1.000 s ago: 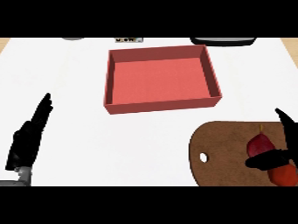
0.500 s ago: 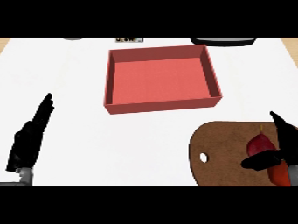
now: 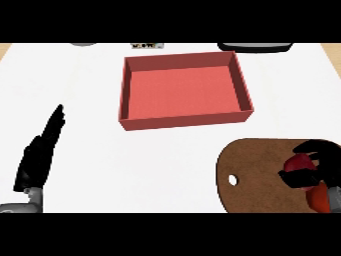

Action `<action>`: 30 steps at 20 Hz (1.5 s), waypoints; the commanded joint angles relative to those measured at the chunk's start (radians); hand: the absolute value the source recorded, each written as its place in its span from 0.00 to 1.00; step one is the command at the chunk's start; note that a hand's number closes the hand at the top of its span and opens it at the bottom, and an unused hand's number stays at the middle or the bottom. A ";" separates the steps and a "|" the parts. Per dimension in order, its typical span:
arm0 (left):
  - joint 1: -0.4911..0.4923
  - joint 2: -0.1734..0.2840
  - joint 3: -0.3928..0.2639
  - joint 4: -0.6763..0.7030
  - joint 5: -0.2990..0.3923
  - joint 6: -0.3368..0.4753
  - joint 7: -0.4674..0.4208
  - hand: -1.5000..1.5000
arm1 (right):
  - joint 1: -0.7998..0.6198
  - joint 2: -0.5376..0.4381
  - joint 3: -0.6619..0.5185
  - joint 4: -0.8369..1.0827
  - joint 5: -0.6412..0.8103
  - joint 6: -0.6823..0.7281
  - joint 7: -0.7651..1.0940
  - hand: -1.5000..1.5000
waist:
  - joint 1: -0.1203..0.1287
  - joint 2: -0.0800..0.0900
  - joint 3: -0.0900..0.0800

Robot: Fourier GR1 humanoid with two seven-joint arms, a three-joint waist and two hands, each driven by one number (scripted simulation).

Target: Pick the pear from the cutting board and place it in the cardboard box

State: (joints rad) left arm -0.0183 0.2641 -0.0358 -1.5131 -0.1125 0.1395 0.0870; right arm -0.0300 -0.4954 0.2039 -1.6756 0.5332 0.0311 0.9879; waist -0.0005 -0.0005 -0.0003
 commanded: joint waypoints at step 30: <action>-0.084 -0.034 -0.054 -0.026 -0.027 -0.057 0.018 0.50 | -0.637 -0.227 -0.044 0.393 -0.320 0.336 -1.539 1.00 | 0.148 0.053 0.009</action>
State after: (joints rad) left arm -0.0908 0.2346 -0.0887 -1.5438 -0.1305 0.0726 0.0893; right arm -0.6027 -0.7281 0.2110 -1.3804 0.3350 0.2856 -0.3655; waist 0.1552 0.0545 0.0100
